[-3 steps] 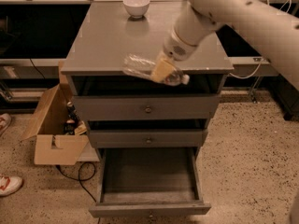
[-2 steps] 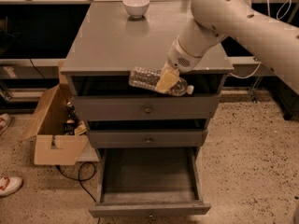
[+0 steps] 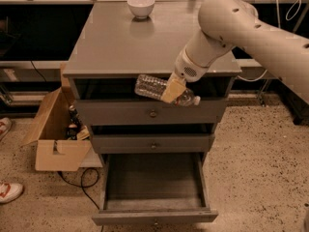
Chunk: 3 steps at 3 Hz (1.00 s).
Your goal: Place water bottle into bottom drawer
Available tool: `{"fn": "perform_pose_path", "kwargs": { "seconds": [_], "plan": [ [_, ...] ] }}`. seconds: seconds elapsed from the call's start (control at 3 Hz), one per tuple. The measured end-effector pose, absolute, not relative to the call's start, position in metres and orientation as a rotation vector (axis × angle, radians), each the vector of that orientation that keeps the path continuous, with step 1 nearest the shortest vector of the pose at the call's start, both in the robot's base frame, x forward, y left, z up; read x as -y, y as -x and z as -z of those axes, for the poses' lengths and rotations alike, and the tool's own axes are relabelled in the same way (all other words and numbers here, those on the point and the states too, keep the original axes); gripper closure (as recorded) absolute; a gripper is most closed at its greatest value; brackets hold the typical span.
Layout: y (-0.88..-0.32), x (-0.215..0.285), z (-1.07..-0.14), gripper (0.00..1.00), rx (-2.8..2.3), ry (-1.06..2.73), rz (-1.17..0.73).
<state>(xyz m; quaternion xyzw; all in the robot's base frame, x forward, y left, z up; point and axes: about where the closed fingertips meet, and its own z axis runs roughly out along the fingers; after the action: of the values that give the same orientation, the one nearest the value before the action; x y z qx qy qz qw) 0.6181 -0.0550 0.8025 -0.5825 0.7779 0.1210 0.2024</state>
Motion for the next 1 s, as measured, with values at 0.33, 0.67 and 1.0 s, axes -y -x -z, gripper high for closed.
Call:
{"fn": "perform_pose_path", "kwargs": {
  "seconds": [0.33,0.67,1.0],
  "plan": [
    [-0.580,0.065,-0.696,1.00,-2.282,1.399,-0.637],
    [-0.552,0.090,-0.613,1.00,-2.339,1.173,-0.789],
    [-0.528,0.083,-0.513,1.00,-2.383,1.003,-0.959]
  ]
}}
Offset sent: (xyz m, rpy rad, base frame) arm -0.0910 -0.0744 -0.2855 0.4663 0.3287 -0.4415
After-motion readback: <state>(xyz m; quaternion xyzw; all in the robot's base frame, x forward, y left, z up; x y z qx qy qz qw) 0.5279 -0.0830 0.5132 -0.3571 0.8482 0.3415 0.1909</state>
